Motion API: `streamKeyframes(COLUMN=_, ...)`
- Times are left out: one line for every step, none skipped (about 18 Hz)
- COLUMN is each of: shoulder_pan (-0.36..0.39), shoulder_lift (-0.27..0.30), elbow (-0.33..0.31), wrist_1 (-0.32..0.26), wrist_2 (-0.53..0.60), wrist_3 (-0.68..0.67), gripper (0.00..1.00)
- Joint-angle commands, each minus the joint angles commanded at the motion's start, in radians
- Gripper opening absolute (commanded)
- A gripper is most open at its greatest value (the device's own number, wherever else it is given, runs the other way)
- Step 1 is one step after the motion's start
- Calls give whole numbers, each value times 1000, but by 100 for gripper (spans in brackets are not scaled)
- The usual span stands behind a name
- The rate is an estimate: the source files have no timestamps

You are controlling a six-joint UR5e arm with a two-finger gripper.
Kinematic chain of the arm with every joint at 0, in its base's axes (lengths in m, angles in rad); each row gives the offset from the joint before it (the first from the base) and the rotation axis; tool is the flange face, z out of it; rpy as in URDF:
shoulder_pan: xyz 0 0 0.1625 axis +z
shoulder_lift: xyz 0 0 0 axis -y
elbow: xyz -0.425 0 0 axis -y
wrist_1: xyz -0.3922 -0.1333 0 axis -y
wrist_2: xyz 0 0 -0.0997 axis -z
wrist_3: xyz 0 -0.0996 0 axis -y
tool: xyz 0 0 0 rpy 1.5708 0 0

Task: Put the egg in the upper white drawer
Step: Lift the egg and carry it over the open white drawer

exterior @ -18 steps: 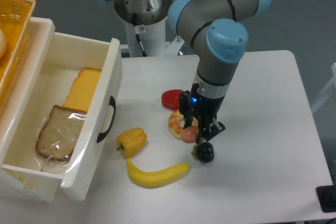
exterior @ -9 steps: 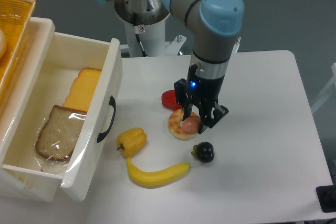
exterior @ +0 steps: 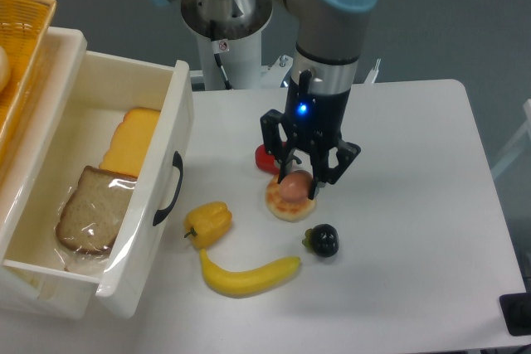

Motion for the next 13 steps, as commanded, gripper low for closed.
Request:
streamKeyframes(shoulder_pan=-3, shoulder_lift=12, elbow=-3, wrist_1=2, wrist_2=-14, wrist_3=1, gripper=13)
streamKeyframes(shoulder_pan=-6, shoulder_lift=28, elbow=-9, wrist_1=5, wrist_2=-23, wrist_3=9, gripper=13)
streamKeyframes(shoulder_pan=-18, shoulder_lift=41, elbow=-12, wrist_1=8, wrist_2=-26, wrist_3=9, gripper=13)
streamKeyframes(shoulder_pan=-38, shoulder_lift=48, elbow=-14, wrist_1=9, wrist_2=-28, wrist_3=11, gripper=13)
streamKeyframes(shoulder_pan=-61, shoulder_lift=49, elbow=-14, wrist_1=9, wrist_2=-28, wrist_3=18, gripper=13)
streamKeyframes(shoulder_pan=-86, shoulder_lift=54, elbow=-12, wrist_1=9, wrist_2=-26, wrist_3=30, gripper=13)
streamKeyframes(shoulder_pan=-109, shoulder_lift=61, elbow=-12, wrist_1=9, wrist_2=-26, wrist_3=38, gripper=13)
streamKeyframes(shoulder_pan=-124, shoulder_lift=71, elbow=-12, wrist_1=8, wrist_2=-26, wrist_3=46, gripper=13)
streamKeyframes(shoulder_pan=-144, shoulder_lift=75, elbow=-14, wrist_1=6, wrist_2=-23, wrist_3=53, gripper=13)
streamKeyframes(shoulder_pan=-165, shoulder_lift=81, elbow=-12, wrist_1=6, wrist_2=-22, wrist_3=64, gripper=13)
streamKeyframes(shoulder_pan=-182, shoulder_lift=84, elbow=-14, wrist_1=5, wrist_2=-20, wrist_3=75, gripper=13)
streamKeyframes(shoulder_pan=-204, shoulder_lift=86, elbow=-14, wrist_1=2, wrist_2=-20, wrist_3=90, gripper=13)
streamKeyframes(shoulder_pan=-225, shoulder_lift=86, elbow=-15, wrist_1=2, wrist_2=-20, wrist_3=103, gripper=13)
